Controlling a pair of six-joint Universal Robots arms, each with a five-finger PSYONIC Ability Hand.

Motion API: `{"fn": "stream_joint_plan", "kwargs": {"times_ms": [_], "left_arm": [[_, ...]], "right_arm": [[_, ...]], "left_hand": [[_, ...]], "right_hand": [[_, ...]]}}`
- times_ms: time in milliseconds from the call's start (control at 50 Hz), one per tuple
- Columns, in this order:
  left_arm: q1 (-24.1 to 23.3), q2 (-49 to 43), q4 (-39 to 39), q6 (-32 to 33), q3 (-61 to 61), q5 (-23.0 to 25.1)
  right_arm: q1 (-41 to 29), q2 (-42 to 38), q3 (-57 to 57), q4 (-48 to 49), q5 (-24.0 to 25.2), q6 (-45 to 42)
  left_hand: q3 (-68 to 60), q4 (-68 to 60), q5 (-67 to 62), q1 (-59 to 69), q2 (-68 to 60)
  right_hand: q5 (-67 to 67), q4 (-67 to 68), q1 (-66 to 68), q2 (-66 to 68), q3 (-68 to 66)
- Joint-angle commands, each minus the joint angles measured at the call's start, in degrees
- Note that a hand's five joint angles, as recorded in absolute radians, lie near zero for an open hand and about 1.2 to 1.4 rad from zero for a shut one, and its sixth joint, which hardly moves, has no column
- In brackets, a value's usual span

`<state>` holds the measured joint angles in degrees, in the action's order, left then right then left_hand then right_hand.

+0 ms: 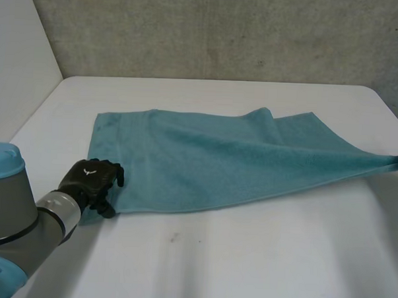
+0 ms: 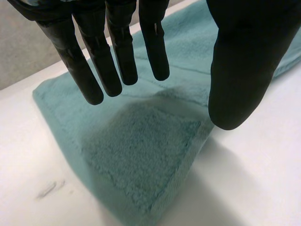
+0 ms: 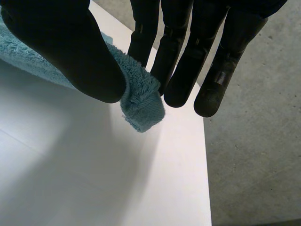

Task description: Fold the laundry

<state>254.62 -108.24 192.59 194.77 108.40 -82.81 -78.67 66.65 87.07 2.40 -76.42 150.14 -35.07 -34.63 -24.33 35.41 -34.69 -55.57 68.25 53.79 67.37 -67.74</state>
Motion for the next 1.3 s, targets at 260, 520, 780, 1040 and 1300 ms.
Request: {"fn": "stream_joint_plan", "kwargs": {"times_ms": [260,520,780,1040,1300], "left_arm": [[0.43,-4.01,10.00,6.49,-2.94,-3.06],[4.74,14.55,-4.24,22.41,4.71,-3.06],[7.55,20.00,-14.62,23.29,4.90,1.06],[6.24,-4.25,-1.70,23.55,-13.55,2.56],[5.62,-23.14,1.47,22.85,-36.66,2.65]], "right_arm": [[-0.78,1.64,2.67,-1.43,1.01,-1.95],[-0.17,13.76,8.01,-26.09,0.13,-28.38],[1.24,17.11,12.60,-31.06,0.66,-38.00],[-8.33,-2.81,-8.11,-14.54,-3.29,-17.36],[-12.91,-22.78,-32.12,-6.36,-10.41,-10.75]], "left_hand": [[-44.93,-45.37,-45.67,44.59,-45.31],[-44.93,-45.37,-45.67,44.59,-45.31],[-44.93,-45.37,-45.67,44.59,-45.31],[-44.93,-45.37,-45.67,44.59,-45.31],[-44.93,-45.37,-45.67,44.59,-45.31]], "right_hand": [[-14.43,11.75,26.21,12.63,-12.26],[-14.43,11.75,26.21,12.63,-12.26],[-14.43,11.75,26.21,12.63,-12.26],[-14.43,11.75,26.21,12.63,-12.26],[-14.43,11.75,26.21,12.63,-12.26]]}}
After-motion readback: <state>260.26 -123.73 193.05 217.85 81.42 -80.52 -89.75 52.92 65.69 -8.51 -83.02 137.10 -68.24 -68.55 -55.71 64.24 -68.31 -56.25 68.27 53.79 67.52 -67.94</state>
